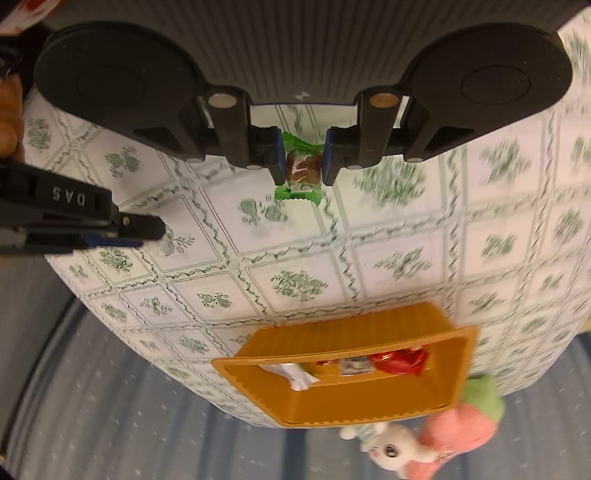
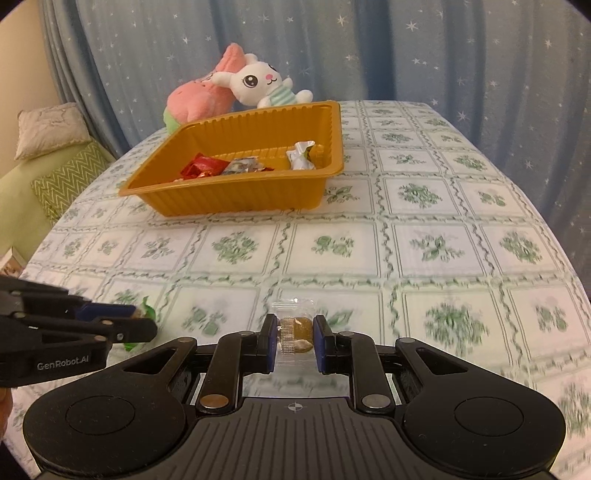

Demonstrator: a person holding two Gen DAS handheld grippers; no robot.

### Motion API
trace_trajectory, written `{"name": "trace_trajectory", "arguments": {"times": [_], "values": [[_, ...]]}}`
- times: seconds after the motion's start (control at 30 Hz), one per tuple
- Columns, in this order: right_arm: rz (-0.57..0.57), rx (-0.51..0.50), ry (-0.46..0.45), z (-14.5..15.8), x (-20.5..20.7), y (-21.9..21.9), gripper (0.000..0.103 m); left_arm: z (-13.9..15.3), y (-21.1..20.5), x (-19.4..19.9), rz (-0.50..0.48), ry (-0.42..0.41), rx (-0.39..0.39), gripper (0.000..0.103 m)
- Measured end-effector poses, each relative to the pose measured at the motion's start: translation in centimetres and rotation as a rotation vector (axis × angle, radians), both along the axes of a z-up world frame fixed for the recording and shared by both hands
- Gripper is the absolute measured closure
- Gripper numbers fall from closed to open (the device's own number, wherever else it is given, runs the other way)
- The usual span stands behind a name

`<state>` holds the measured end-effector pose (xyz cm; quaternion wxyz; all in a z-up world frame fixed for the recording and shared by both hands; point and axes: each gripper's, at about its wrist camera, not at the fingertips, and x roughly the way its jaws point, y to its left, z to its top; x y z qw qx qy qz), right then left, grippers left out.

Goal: Organize snacks
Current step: 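Lift both held caramels and carry them toward the orange tray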

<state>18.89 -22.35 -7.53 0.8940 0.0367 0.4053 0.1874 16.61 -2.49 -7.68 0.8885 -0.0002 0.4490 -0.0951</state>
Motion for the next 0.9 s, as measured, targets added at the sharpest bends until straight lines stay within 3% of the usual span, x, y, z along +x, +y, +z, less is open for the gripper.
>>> {"name": "trace_trajectory", "arguments": {"times": [0.43, 0.9], "values": [[-0.018, -0.003, -0.015, 3.7, -6.4, 0.4, 0.082, 4.0, 1.3, -6.3, 0.123, -0.047, -0.039, 0.085], [-0.016, -0.018, -0.054, 6.2, -8.8, 0.8, 0.082, 5.9, 1.9, -9.1, 0.155, -0.073, -0.048, 0.085]]}}
